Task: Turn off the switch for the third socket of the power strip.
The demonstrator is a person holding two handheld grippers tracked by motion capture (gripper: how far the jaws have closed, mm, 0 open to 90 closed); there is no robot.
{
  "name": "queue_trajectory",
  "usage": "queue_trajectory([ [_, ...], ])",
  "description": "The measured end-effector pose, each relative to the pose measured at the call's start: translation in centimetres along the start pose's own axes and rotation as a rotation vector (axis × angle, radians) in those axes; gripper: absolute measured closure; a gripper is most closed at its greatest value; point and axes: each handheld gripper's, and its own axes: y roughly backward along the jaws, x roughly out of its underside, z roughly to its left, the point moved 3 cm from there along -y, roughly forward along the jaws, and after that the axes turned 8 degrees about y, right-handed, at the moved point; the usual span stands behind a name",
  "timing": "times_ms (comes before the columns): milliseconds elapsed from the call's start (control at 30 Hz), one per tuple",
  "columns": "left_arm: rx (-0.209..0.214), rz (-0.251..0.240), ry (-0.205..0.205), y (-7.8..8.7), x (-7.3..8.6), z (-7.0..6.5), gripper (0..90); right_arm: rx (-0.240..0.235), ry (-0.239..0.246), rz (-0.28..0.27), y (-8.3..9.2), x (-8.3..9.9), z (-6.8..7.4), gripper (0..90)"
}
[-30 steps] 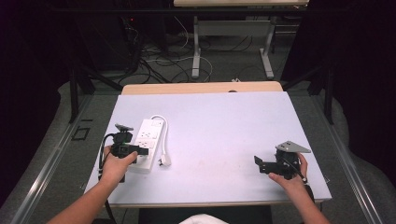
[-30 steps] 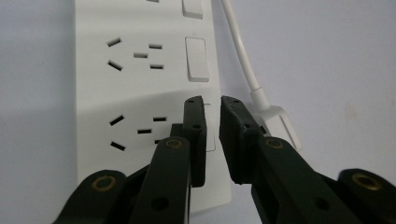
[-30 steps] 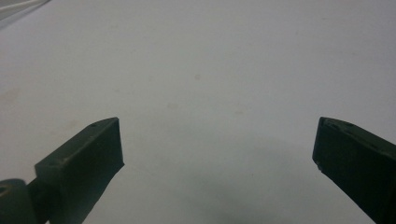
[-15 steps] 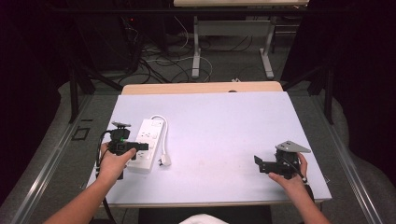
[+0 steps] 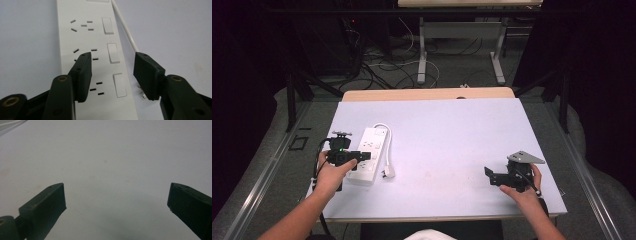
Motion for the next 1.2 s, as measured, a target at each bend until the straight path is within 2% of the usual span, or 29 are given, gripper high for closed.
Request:
queue_trajectory([
  [100,-0.031,-0.012,-0.031,0.0,-0.1,0.1,44.0,0.002,0.0,-0.001,0.0,0.0,0.0,1.3],
  [233,-0.046,-0.012,-0.057,0.0,-0.1,0.2,41.2,0.005,0.01,-0.001,0.0,-0.1,0.0,1.3],
  [267,-0.044,-0.048,-0.086,0.0,0.0,0.1,41.1,0.002,0.009,-0.005,0.0,-0.1,0.0,1.3],
  [300,-0.044,-0.049,-0.107,0.0,0.0,0.2,40.3,0.005,0.009,0.001,0.0,-0.1,0.0,1.3],
  [400,-0.048,-0.059,-0.124,0.0,-0.1,0.2,37.7,0.003,0.006,-0.002,0.0,0.0,0.0,1.3],
  [433,-0.048,-0.076,-0.154,0.0,-0.1,0.3,36.4,0.003,0.006,-0.002,0.0,-0.1,0.0,1.3],
  [467,-0.052,-0.102,-0.162,-0.1,-0.1,0.3,35.2,0.002,0.002,-0.002,0.0,-0.1,0.1,1.3],
  [633,-0.054,-0.097,-0.168,0.1,-0.1,0.4,32.6,0.004,0.008,-0.003,0.0,-0.1,0.0,1.3],
  [700,-0.041,-0.1,-0.156,0.2,-0.1,0.5,31.0,0.002,0.008,-0.004,0.0,-0.1,0.0,1.3],
  [800,-0.019,-0.111,-0.146,0.3,0.0,0.6,25.7,0.004,0.003,-0.001,0.0,-0.1,0.1,1.3],
  [833,-0.01,-0.114,-0.131,0.4,0.1,0.6,21.3,0.002,0.003,-0.004,0.1,-0.1,0.1,1.3],
  [867,-0.002,-0.113,-0.125,0.5,0.2,0.6,21.3,0.002,0.003,-0.004,0.1,-0.1,0.1,1.3],
  [900,-0.005,-0.122,-0.12,0.6,0.4,0.5,16.7,0.003,0.007,-0.005,0.1,-0.1,0.0,1.3],
  [1067,0.023,-0.129,-0.122,1.1,0.6,0.3,12.8,0.003,0.007,-0.005,0.1,-0.1,0.0,1.3],
  [1200,0.047,-0.153,-0.12,1.7,0.8,0.1,2.2,0.002,0.004,-0.005,0.1,-0.1,0.1,1.3],
])
